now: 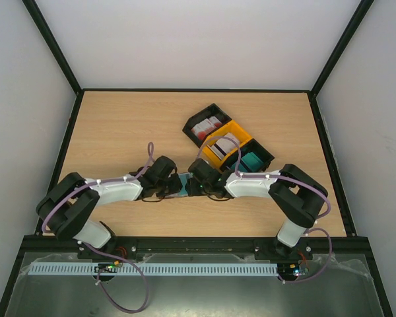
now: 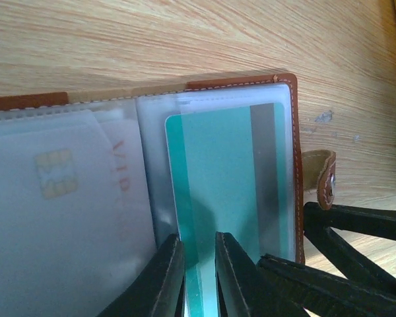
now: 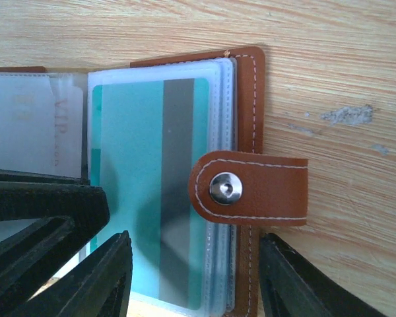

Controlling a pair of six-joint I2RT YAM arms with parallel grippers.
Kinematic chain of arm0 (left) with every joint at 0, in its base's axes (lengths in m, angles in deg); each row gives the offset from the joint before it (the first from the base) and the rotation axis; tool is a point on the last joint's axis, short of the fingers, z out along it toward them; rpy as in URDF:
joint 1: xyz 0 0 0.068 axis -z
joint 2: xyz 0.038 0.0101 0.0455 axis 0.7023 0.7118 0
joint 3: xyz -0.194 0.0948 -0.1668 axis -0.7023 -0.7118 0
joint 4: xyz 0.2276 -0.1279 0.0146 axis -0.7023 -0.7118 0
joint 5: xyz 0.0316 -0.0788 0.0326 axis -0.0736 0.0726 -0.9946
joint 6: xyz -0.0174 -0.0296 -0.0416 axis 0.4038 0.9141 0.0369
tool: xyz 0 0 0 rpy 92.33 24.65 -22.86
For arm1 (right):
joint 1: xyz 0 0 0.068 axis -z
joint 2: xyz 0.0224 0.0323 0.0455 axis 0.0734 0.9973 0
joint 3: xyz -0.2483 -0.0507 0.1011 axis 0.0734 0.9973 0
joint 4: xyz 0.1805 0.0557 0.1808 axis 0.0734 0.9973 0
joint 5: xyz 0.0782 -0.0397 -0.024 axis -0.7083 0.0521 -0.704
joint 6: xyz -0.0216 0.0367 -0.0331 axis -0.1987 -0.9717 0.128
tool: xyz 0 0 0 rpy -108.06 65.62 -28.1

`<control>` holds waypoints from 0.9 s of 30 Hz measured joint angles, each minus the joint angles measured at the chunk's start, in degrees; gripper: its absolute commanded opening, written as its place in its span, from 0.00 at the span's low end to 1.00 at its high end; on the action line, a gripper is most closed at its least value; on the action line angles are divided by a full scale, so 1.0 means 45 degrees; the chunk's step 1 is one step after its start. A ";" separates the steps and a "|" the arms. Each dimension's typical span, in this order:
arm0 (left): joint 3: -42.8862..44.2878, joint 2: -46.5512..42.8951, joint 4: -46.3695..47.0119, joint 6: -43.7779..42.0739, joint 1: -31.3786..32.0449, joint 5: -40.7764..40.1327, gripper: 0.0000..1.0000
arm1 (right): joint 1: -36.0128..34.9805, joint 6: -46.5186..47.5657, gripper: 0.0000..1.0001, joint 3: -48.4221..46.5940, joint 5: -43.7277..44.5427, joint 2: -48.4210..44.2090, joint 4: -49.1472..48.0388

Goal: Put the credit cards into the card holder
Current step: Insert the credit card into the card holder.

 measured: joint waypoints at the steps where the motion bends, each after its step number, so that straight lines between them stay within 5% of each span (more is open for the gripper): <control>1: 0.0010 0.0063 0.0068 -0.0083 0.0000 0.0029 0.16 | 0.0005 0.0000 0.51 -0.0005 0.0000 0.0000 0.0005; 6: 0.0233 0.0228 0.0073 -0.0355 0.0000 0.0049 0.20 | 0.0015 0.0078 0.51 -0.0063 0.0102 0.0000 0.0151; 12: 0.0301 -0.0437 -0.0335 -0.0801 0.0005 -0.0189 0.49 | 0.0243 0.0869 0.56 -0.0277 0.0039 -0.0928 0.0826; 23: 0.1049 -0.4439 -0.2263 -0.1583 -0.0165 -0.1792 0.82 | 0.2905 0.4381 0.70 -0.1943 0.1132 -0.4658 0.3429; 27: 0.0981 -0.5741 -0.2861 -0.1647 -0.0471 -0.2142 0.87 | 0.3993 0.4969 0.71 -0.1972 0.1807 -0.4707 0.4420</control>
